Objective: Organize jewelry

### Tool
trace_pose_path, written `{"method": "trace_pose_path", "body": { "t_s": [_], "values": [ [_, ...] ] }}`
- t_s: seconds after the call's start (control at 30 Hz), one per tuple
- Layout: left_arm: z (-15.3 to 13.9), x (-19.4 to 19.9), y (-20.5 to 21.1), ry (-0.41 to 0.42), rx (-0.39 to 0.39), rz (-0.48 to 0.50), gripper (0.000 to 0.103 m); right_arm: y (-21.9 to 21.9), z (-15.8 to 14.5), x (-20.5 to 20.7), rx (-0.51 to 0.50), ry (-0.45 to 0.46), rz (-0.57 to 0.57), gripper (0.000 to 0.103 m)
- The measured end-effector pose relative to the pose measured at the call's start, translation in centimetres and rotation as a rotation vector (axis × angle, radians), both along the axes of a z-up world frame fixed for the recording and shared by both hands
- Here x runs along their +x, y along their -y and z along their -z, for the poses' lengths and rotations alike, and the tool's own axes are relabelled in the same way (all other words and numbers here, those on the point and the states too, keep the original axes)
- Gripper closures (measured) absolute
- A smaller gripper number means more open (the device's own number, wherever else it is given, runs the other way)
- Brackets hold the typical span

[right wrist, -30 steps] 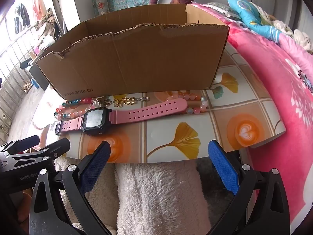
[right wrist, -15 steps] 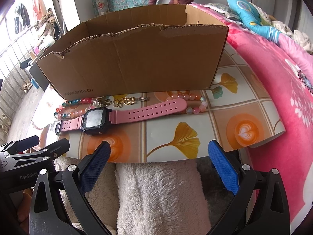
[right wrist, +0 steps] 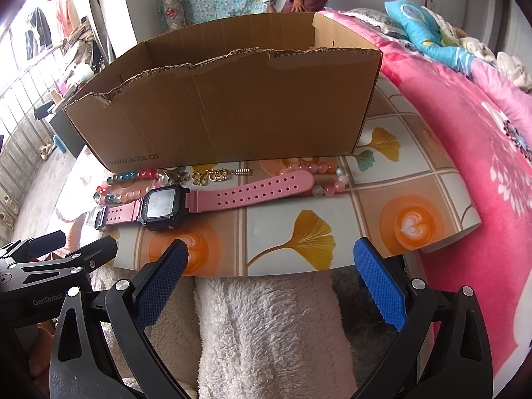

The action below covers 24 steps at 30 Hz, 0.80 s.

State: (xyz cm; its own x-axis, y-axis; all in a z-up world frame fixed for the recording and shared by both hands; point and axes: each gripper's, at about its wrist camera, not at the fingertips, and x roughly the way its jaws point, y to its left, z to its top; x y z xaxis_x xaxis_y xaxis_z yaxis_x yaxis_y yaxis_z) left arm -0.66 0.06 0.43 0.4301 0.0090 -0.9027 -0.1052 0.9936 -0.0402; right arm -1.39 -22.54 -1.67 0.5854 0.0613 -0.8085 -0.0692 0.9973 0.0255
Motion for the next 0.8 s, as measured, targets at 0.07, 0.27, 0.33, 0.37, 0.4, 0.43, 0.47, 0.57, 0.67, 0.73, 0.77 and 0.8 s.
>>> {"method": "trace_pose_path", "body": {
  "t_s": [0.07,0.27,0.33,0.37,0.4,0.43,0.47,0.57,0.67,0.73,0.77,0.8],
  "values": [
    [-0.2,-0.2,0.1,0.007,0.008,0.002,0.006,0.2,-0.2,-0.1,0.004,0.005,0.003,0.007],
    [-1.0,-0.6,0.7,0.029,0.028,0.008,0.006,0.4,-0.6,-0.7,0.01,0.025,0.013,0.007],
    [-1.3,-0.8,1.0,0.037,0.035,0.013,0.006,0.6,-0.8,-0.9,0.013,0.035,0.019,0.007],
    [-1.4,-0.9,1.2,0.041,0.04,0.015,0.006,0.6,-0.9,-1.0,0.012,0.039,0.021,0.007],
    [-1.6,-1.0,1.3,0.046,0.045,0.017,0.006,0.7,-0.9,-1.1,0.012,0.043,0.024,0.007],
    [-1.7,-1.1,1.4,0.05,0.048,0.018,0.006,0.8,-1.0,-1.3,0.013,0.046,0.026,0.007],
    [-1.8,-1.3,1.6,0.053,0.048,0.019,0.006,0.8,-1.0,-1.4,0.013,0.048,0.027,0.007],
    [-2.2,-1.7,1.8,0.063,0.05,0.024,0.006,0.9,-1.3,-1.6,0.008,0.06,0.03,0.007],
    [-2.4,-1.8,1.9,0.071,0.053,0.028,0.006,0.8,-1.6,-1.9,-0.003,0.075,0.031,0.007],
    [-2.4,-1.8,1.8,0.073,0.054,0.032,0.006,0.8,-1.9,-2.3,-0.017,0.095,0.036,0.007],
    [-2.4,-1.7,1.8,0.074,0.055,0.035,0.006,0.9,-2.1,-2.4,-0.023,0.105,0.039,0.007],
    [-2.4,-1.7,1.8,0.076,0.057,0.036,0.006,0.9,-2.3,-2.6,-0.025,0.119,0.042,0.007]
  ]
}}
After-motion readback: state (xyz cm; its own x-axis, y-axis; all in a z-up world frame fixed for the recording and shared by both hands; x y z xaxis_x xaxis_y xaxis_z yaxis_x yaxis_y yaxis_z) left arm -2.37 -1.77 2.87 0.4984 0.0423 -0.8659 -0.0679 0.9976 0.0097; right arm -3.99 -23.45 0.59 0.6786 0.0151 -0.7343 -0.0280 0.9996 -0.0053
